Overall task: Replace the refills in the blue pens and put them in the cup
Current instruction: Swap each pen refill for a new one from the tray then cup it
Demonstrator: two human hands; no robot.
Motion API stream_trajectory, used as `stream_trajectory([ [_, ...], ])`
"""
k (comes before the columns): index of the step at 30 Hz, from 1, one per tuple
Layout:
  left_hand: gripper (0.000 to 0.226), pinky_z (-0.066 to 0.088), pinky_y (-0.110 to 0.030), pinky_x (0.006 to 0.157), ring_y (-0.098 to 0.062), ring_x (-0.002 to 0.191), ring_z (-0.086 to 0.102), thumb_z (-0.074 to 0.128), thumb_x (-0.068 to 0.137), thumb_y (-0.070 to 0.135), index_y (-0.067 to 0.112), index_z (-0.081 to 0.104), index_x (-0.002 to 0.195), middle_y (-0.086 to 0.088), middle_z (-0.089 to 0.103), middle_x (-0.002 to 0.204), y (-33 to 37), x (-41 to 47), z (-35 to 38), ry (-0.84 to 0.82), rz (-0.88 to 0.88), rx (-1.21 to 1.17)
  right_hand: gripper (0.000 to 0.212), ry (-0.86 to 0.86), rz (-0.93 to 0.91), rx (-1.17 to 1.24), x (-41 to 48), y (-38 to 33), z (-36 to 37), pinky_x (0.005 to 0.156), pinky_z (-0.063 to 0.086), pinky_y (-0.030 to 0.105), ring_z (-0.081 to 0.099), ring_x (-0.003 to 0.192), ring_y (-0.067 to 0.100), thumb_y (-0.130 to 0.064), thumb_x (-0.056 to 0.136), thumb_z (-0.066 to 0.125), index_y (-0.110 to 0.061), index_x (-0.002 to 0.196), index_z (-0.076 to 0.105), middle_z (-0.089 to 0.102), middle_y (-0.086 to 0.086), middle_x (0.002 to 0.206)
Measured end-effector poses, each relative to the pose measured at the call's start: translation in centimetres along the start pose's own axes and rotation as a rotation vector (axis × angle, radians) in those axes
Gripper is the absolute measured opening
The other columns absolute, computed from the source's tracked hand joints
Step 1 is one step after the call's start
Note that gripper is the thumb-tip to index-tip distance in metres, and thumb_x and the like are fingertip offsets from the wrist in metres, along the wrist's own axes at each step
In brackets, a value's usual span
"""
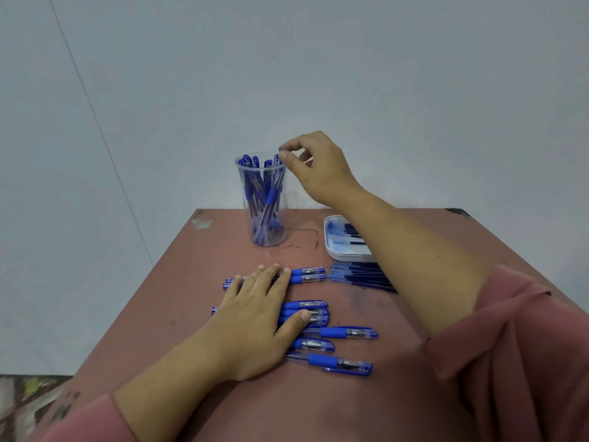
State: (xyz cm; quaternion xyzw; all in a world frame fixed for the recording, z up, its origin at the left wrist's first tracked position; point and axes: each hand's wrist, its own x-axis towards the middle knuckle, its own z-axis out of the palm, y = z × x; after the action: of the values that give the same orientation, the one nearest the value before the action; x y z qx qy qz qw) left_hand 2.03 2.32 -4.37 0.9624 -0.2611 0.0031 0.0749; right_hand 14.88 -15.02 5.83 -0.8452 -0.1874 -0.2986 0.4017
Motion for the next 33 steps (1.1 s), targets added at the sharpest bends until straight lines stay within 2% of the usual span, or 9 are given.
stream_trajectory([
  [7, 0.098, -0.006, -0.033, 0.119, -0.01, 0.148, -0.007, -0.01, 0.069, 0.075, 0.029, -0.004, 0.155, 0.008, -0.001, 0.162, -0.1, 0.1, 0.1, 0.015, 0.001, 0.0, 0.01, -0.1, 0.026, -0.091, -4.5, 0.6, -2.6, 0.074, 0.04, 0.009, 0.052, 0.087, 0.0, -0.036, 0.089, 0.064, -0.033, 0.099, 0.064, 0.054, -0.01, 0.105],
  [11, 0.098, -0.006, -0.033, 0.118, -0.009, 0.148, -0.006, -0.01, 0.069, 0.075, 0.028, -0.004, 0.155, 0.008, -0.001, 0.162, 0.0, 0.1, 0.2, 0.011, 0.002, -0.006, 0.013, -0.285, 0.07, -0.195, -9.0, 1.0, -4.8, 0.079, 0.043, 0.017, 0.054, 0.089, 0.002, -0.037, 0.086, 0.068, -0.031, 0.097, 0.068, 0.058, -0.01, 0.101],
  [15, 0.099, -0.004, -0.033, 0.118, -0.01, 0.148, -0.003, -0.009, 0.069, 0.075, 0.028, -0.001, 0.155, 0.008, 0.002, 0.162, -0.1, 0.2, 0.2, 0.021, 0.003, 0.0, 0.016, -0.47, 0.057, -0.291, -12.9, 1.2, -5.9, 0.081, 0.037, 0.013, 0.05, 0.092, -0.002, -0.035, 0.085, 0.069, -0.031, 0.101, 0.07, 0.057, -0.019, 0.097],
  [17, 0.099, -0.003, -0.033, 0.118, -0.01, 0.148, -0.001, -0.009, 0.068, 0.075, 0.028, -0.001, 0.155, 0.009, 0.002, 0.162, -0.1, 0.2, 0.2, 0.024, 0.001, 0.006, 0.02, -0.514, 0.018, -0.368, -13.7, 1.7, -5.6, 0.083, 0.035, 0.016, 0.044, 0.094, 0.001, -0.037, 0.086, 0.068, -0.034, 0.106, 0.07, 0.056, -0.016, 0.1],
  [22, 0.099, -0.003, -0.032, 0.118, -0.008, 0.147, 0.001, -0.008, 0.069, 0.075, 0.028, 0.0, 0.155, 0.01, 0.004, 0.16, -0.1, 0.2, 0.0, 0.02, 0.003, -0.006, 0.033, -0.525, -0.059, -0.456, -13.6, 2.0, -4.1, 0.09, 0.034, 0.023, 0.034, 0.099, 0.006, -0.044, 0.085, 0.066, -0.03, 0.115, 0.068, 0.054, -0.008, 0.109],
  [28, 0.099, -0.002, -0.032, 0.118, -0.009, 0.147, 0.004, -0.005, 0.069, 0.076, 0.028, 0.005, 0.155, 0.01, 0.008, 0.16, -0.1, 0.2, -0.3, 0.026, 0.001, -0.044, 0.026, -0.481, -0.136, -0.523, -13.2, 1.7, -2.4, 0.095, 0.039, 0.038, 0.039, 0.106, 0.016, -0.042, 0.083, 0.07, -0.025, 0.102, 0.072, 0.055, -0.003, 0.112],
  [33, 0.099, -0.002, -0.034, 0.118, -0.01, 0.148, 0.003, -0.004, 0.069, 0.076, 0.028, 0.006, 0.155, 0.009, 0.007, 0.16, -0.3, 0.3, -0.2, 0.023, -0.004, -0.063, 0.023, -0.446, -0.138, -0.543, -13.1, 1.6, -1.8, 0.091, 0.038, 0.04, 0.041, 0.104, 0.019, -0.038, 0.083, 0.07, -0.021, 0.098, 0.073, 0.054, -0.001, 0.108],
])
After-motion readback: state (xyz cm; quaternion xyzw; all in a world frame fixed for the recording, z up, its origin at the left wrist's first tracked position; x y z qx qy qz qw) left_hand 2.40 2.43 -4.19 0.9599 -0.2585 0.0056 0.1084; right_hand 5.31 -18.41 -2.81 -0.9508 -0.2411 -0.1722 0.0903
